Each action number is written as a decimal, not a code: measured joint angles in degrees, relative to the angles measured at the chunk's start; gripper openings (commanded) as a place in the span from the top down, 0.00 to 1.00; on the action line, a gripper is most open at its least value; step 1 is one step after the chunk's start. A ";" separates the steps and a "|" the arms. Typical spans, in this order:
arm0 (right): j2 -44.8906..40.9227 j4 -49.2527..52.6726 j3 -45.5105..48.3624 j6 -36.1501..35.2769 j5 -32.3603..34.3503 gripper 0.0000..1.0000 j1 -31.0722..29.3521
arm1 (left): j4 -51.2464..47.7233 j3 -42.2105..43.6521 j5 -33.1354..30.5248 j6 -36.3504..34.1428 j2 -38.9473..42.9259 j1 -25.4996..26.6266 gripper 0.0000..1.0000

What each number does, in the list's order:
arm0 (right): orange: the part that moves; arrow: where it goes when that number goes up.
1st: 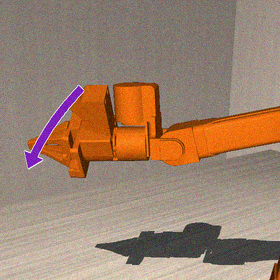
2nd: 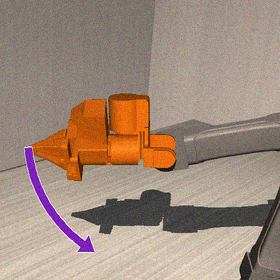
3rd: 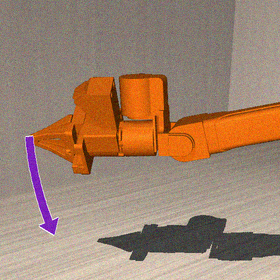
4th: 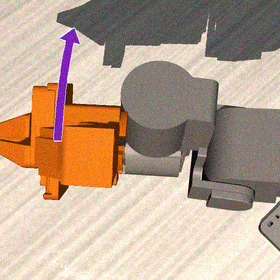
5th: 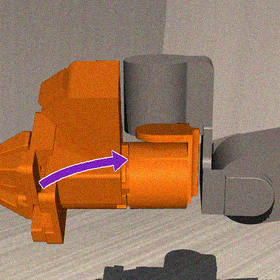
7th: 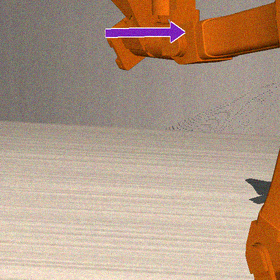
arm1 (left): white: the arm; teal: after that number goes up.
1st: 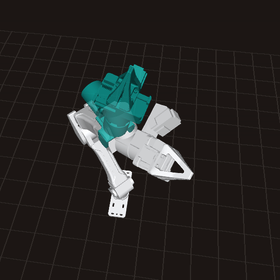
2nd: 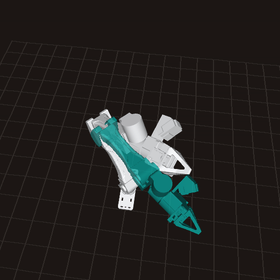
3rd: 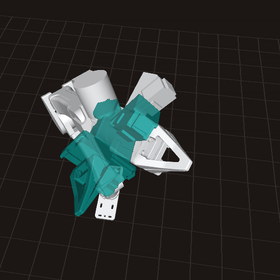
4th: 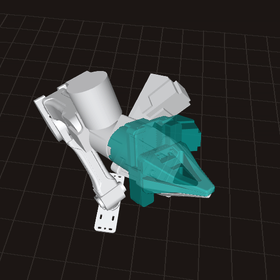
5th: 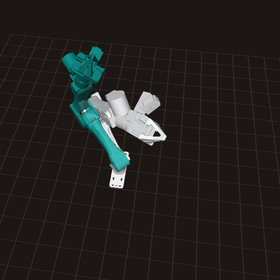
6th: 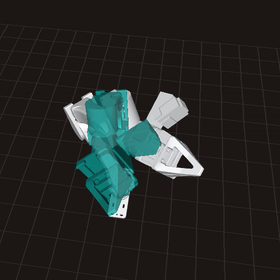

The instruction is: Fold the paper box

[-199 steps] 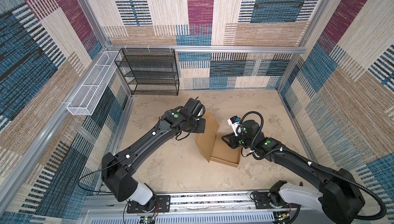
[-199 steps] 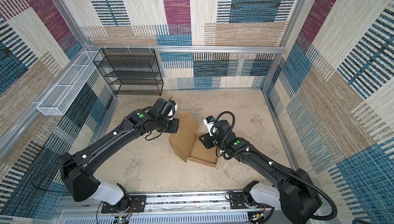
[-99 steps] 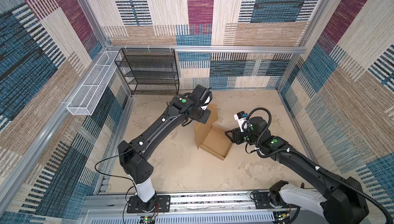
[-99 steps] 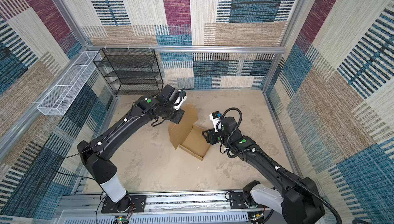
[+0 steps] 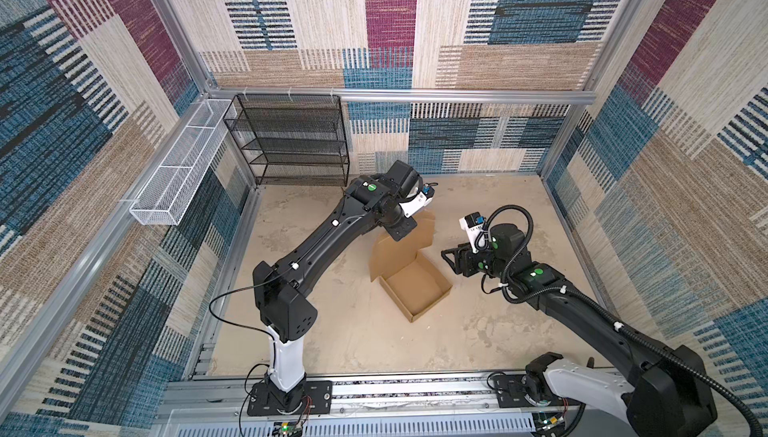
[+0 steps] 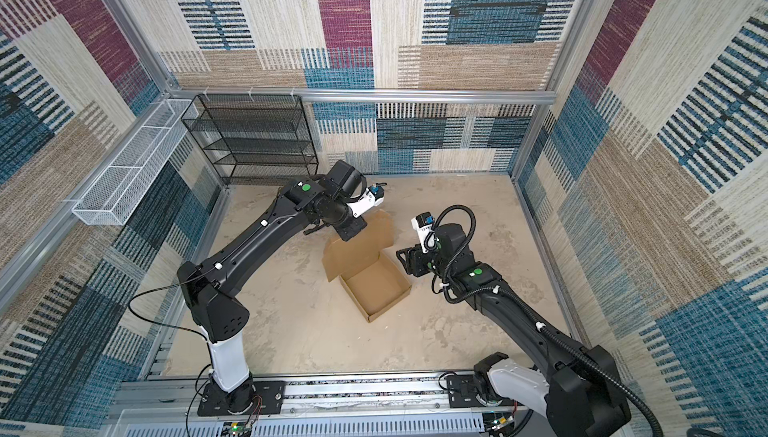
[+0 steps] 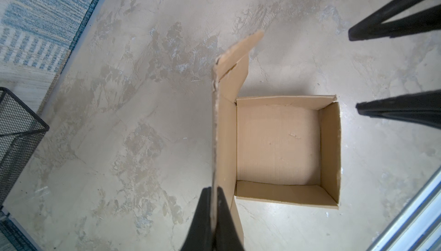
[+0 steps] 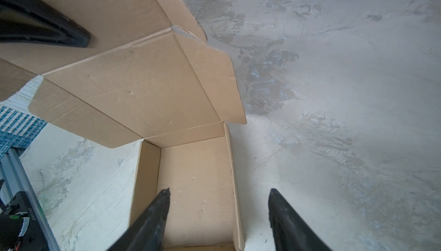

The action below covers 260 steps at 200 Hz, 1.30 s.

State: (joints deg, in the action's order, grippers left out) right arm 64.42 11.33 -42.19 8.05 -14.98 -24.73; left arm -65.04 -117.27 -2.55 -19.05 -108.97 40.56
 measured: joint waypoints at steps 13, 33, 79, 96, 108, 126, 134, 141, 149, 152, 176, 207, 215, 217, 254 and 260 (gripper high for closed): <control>0.72 -1.51 0.50 -0.70 -0.07 0.33 0.00 | -0.09 -0.37 0.31 -2.23 -0.17 0.00 1.00; 1.95 -3.17 0.96 -1.88 -0.39 0.33 0.04 | -0.35 -1.53 1.92 -6.64 -0.68 -0.02 1.00; 6.40 -8.81 0.26 -5.22 -0.37 0.33 0.04 | -0.31 -4.74 5.73 -13.29 -1.95 -0.61 1.00; 7.80 -10.97 -0.17 -5.92 -0.04 0.33 0.07 | -0.28 -4.74 7.13 -15.04 -2.14 -1.01 1.00; 8.81 -12.02 -0.74 -6.01 0.44 0.34 0.11 | -0.11 -4.74 7.72 -15.80 -2.38 -1.25 1.00; 9.97 -13.20 -1.84 -6.21 1.42 0.35 0.33 | 0.09 -4.59 8.85 -16.98 -2.91 -1.68 1.00; 10.40 -13.81 -2.21 -6.40 2.03 0.35 0.33 | 0.13 -4.33 8.94 -17.16 -3.08 -1.81 1.00; 10.80 -14.29 -2.47 -6.49 2.10 0.35 0.39 | 0.24 -4.02 9.01 -17.31 -3.10 -1.88 1.00; 11.28 -14.71 -2.80 -6.64 2.14 0.36 0.50 | 0.48 -3.48 9.18 -17.33 -3.08 -1.95 1.00; 11.43 -14.86 -2.93 -6.67 2.14 0.37 0.57 | 0.66 -3.28 9.29 -17.35 -3.06 -1.99 1.00; 12.52 -15.30 -3.74 -6.84 2.10 0.39 0.87 | 2.05 -2.01 9.86 -17.35 -2.45 -2.19 1.00; 13.70 -15.85 -4.39 -7.23 1.79 0.41 1.03 | 3.17 -1.27 10.34 -17.33 -2.29 -2.25 1.00; 13.99 -16.11 -4.50 -7.45 1.46 0.43 1.03 | 3.50 -0.94 10.34 -17.33 -2.10 -2.29 1.00; 14.08 -16.17 -4.55 -7.45 1.42 0.43 1.03 | 3.54 -0.87 10.36 -17.33 -2.03 -2.29 1.00; 14.80 -16.31 -4.96 -7.67 -0.31 0.50 1.03 | 4.92 0.26 10.21 -17.22 -1.46 -2.29 1.00; 14.82 -16.39 -4.96 -7.67 -0.59 0.51 1.03 | 5.05 0.31 10.16 -17.09 -1.46 -2.29 1.00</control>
State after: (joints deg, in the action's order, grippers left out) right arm 79.24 -5.06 -47.16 0.38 -15.57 -23.70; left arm -59.99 -116.97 7.62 -36.14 -110.43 38.26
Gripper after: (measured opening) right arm 0.510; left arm 0.069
